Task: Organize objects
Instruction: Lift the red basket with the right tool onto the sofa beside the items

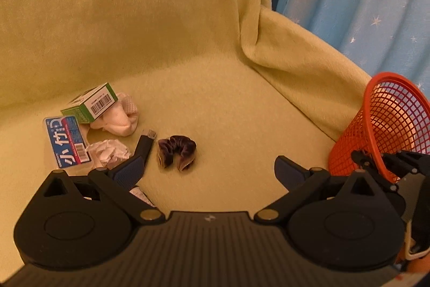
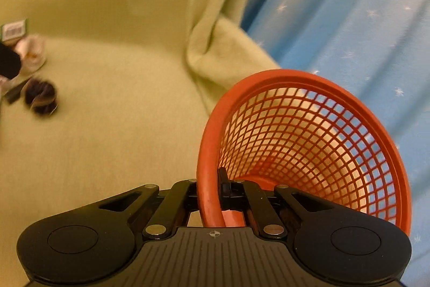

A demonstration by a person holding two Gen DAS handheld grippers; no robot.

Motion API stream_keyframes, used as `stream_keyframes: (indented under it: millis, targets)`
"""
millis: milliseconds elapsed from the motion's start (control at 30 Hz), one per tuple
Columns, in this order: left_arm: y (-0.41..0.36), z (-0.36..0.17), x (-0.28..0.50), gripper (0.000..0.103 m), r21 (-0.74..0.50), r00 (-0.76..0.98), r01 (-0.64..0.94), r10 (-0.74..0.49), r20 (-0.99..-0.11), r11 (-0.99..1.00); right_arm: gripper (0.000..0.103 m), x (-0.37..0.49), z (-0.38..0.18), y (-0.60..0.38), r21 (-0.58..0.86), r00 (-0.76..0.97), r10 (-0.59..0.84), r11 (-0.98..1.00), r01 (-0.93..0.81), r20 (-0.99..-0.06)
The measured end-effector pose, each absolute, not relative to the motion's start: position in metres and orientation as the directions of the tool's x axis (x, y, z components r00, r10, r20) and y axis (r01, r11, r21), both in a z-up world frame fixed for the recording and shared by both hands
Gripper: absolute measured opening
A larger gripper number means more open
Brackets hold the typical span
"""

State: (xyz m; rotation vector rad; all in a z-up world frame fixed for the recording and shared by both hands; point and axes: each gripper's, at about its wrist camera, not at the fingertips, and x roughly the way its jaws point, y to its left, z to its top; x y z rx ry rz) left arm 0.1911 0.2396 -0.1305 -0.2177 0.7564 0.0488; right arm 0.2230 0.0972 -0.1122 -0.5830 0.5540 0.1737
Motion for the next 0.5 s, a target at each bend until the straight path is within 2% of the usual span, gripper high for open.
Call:
stream_keyframes:
  millis: [200,500]
  targets:
    - [0.253,-0.138,0.165,0.101,-0.203,0.769,-0.077,-0.071,-0.636,0.976,0.0,0.22,-0.131,0.115,-0.466,0.886,-0.075,0.869,-0.167,-0.457]
    - [0.285,-0.121,0.138,0.101,-0.196,0.794,-0.104,-0.038,-0.607,0.975,0.0,0.216,-0.148,0.135,-0.461,0.868,-0.166,0.884,-0.08,-0.468]
